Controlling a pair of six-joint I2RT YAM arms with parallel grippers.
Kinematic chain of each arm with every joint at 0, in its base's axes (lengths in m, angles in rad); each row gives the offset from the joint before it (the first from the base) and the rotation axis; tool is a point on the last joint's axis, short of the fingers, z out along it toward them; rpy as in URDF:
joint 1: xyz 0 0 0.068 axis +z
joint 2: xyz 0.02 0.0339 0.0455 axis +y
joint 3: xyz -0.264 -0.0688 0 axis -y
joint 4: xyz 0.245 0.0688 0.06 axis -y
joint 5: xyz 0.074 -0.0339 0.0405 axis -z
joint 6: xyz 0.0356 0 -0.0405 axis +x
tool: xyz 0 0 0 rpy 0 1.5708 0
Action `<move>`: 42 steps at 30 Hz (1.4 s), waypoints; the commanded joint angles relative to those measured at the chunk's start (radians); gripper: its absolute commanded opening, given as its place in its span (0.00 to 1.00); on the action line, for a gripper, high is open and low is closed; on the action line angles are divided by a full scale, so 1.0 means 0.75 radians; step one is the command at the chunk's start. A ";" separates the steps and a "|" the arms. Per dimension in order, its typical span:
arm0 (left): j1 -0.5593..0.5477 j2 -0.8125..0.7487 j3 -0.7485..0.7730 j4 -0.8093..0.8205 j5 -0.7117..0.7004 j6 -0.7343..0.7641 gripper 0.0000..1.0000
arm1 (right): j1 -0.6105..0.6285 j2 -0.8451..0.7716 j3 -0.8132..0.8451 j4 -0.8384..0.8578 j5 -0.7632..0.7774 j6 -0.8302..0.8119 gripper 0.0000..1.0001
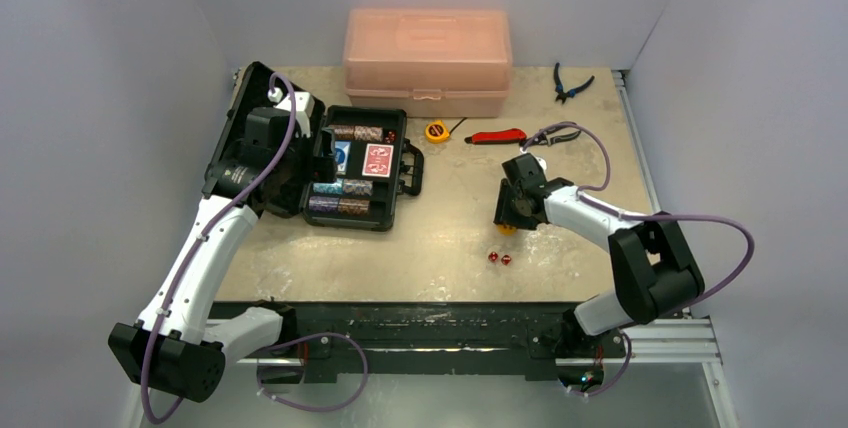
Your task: Pack up texas hold em set
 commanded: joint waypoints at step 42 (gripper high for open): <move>-0.009 -0.124 -0.019 0.031 -0.082 0.001 0.92 | 0.051 -0.030 0.452 -0.130 -0.128 -0.173 0.00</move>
